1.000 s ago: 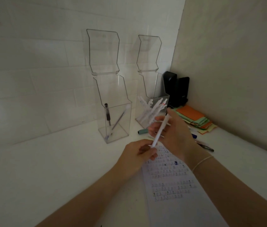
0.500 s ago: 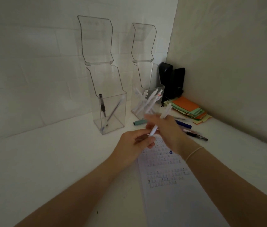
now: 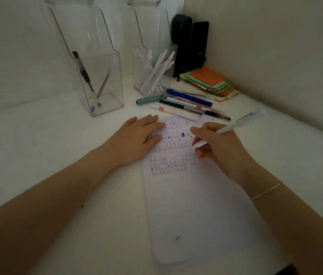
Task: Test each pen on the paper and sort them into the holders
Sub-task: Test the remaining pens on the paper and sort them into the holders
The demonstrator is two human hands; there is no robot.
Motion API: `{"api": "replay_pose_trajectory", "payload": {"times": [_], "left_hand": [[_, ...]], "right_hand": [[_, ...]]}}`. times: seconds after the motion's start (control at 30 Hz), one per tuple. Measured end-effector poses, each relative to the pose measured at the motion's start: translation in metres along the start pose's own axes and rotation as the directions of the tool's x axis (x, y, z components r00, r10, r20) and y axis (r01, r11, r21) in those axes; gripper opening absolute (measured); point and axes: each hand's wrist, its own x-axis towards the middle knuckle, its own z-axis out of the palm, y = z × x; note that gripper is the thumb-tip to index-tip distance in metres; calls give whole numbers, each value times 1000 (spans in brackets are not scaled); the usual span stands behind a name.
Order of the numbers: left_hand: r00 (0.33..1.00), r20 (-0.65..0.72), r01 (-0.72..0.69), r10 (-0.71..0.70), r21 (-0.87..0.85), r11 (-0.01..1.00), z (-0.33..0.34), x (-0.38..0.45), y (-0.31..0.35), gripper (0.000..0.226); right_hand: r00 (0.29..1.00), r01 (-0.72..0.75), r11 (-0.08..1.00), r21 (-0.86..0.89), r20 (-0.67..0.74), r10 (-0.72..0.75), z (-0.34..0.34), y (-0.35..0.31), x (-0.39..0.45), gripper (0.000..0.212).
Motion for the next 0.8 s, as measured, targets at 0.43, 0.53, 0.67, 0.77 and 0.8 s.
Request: {"api": "replay_pose_trajectory", "payload": {"times": [0.43,0.53,0.67,0.77,0.8], "left_hand": [[999,30,-18,17,34,999,0,1,1,47],[1000,22,-15,14,12,1000,0,1,1,46],[1000,16,-23,22,12,1000,1,0,0,46],[999,22,-26,26,17,1000,0,1,0,47],[999,25,-22,21,17,1000,-1,1,0,47]], "right_hand": [[937,195,922,-334,-215,-276,14,33,-1,31],[941,198,925,-324,-203,-272,15,31,-2,29],[916,242,882,-404,-206,-345,17,31,-3,32],[914,242,882,-405,-208,-347,17,31,-3,32],[915,240,881,-408,-207,-345,17,31,-2,32]]}}
